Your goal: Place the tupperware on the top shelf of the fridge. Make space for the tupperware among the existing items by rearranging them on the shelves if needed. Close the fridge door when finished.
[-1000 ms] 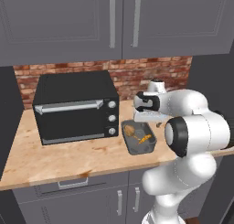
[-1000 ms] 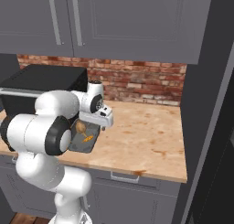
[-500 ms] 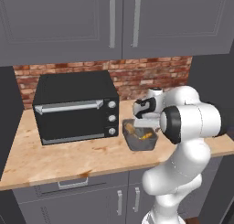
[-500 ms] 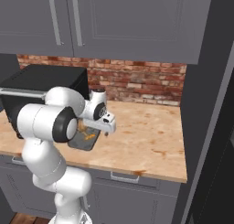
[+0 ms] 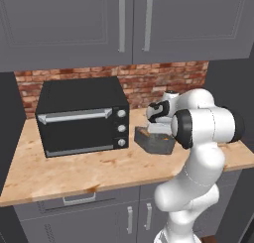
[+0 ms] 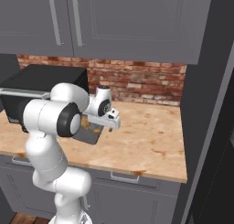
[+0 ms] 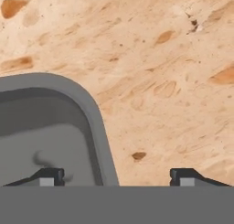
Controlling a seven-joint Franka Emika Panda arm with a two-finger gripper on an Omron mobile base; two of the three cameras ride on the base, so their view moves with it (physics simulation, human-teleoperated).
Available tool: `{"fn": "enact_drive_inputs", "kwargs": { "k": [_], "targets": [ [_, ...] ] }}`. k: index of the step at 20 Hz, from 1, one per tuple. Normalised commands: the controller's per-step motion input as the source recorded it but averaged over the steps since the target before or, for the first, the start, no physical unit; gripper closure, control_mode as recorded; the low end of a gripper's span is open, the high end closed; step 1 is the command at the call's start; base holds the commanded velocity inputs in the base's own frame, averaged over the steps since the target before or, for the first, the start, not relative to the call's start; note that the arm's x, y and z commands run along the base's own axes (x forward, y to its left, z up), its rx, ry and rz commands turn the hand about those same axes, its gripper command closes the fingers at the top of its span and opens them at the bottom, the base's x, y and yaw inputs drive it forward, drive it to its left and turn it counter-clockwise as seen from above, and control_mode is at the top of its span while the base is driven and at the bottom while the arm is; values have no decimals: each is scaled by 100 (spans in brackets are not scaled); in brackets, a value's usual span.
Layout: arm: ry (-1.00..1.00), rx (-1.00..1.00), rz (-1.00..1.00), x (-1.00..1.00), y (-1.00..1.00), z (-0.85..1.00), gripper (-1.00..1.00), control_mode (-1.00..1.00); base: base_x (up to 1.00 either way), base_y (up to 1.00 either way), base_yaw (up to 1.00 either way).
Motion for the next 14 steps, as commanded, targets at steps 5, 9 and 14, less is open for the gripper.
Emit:
{"fn": "enact_drive_inputs", "kwargs": {
  "k": [5, 9, 14],
  "targets": [
    [-5, -7, 0, -41, 41, -27, 100, -100, 0, 0, 0],
    [-11, -2, 0, -70, 39, -15, 100, -100, 0, 0, 0],
    [-1, 0, 0, -11, 10, -3, 100, -100, 0, 0, 0]
  ]
}}
